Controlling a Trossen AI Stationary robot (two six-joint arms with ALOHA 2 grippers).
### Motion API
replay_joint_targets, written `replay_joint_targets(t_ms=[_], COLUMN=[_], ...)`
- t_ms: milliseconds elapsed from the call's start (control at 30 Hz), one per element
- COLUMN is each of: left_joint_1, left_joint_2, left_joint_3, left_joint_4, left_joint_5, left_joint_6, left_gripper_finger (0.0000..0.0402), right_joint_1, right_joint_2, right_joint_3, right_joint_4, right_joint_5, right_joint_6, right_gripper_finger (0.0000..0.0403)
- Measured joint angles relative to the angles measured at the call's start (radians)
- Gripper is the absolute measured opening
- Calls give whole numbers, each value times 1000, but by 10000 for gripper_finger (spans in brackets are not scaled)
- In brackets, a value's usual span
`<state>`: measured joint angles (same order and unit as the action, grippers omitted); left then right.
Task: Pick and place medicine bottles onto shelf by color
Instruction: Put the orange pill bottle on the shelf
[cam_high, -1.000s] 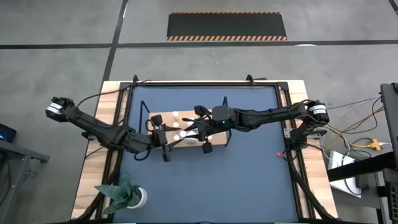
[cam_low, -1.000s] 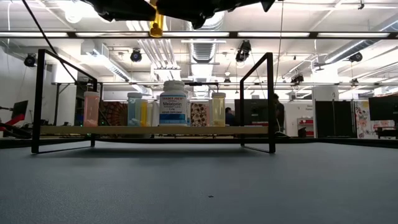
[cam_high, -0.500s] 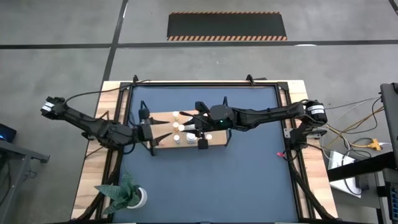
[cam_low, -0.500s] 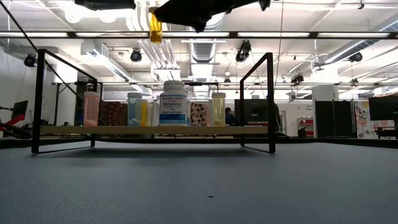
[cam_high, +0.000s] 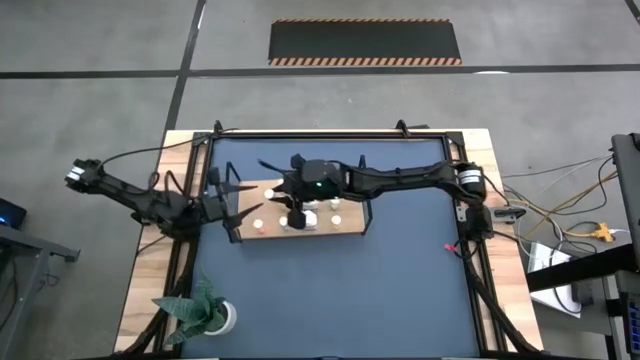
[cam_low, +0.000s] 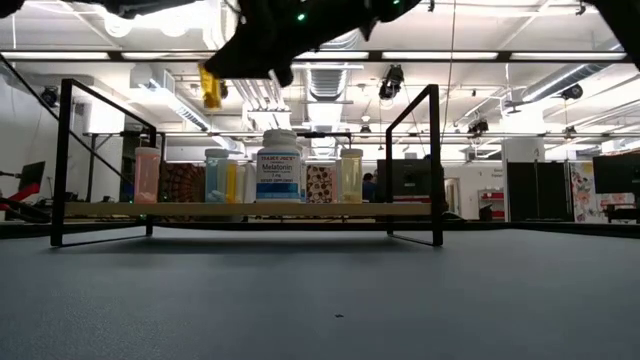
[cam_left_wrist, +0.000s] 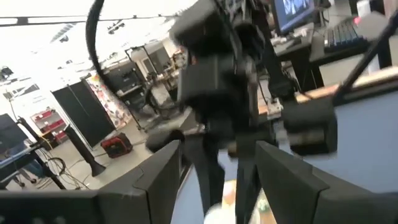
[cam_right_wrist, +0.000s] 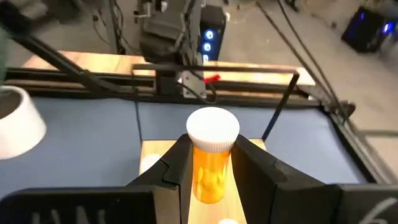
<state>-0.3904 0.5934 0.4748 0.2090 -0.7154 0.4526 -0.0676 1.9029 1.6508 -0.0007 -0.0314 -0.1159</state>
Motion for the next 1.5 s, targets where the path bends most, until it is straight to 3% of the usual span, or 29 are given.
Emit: replay_joint_targets(t_ms=[567, 867, 1500], left_joint_1=[0, 0, 0], left_joint_2=[-177, -188, -184], left_joint_3=[-70, -75, -75], left_joint_4=[16, 13, 18], left_joint_5=[1, 3, 5], left_joint_6=[-50, -53, -53], left_gripper_finger=[190, 190, 190], right_joint_1=[-60, -71, -91], right_joint_2=[284, 381, 434], right_joint_3=[296, 426, 456], right_joint_4=[-71, -69, 10], right_joint_5=[-1, 6, 9], right_joint_6=[118, 115, 115], right_gripper_finger=[89, 89, 89])
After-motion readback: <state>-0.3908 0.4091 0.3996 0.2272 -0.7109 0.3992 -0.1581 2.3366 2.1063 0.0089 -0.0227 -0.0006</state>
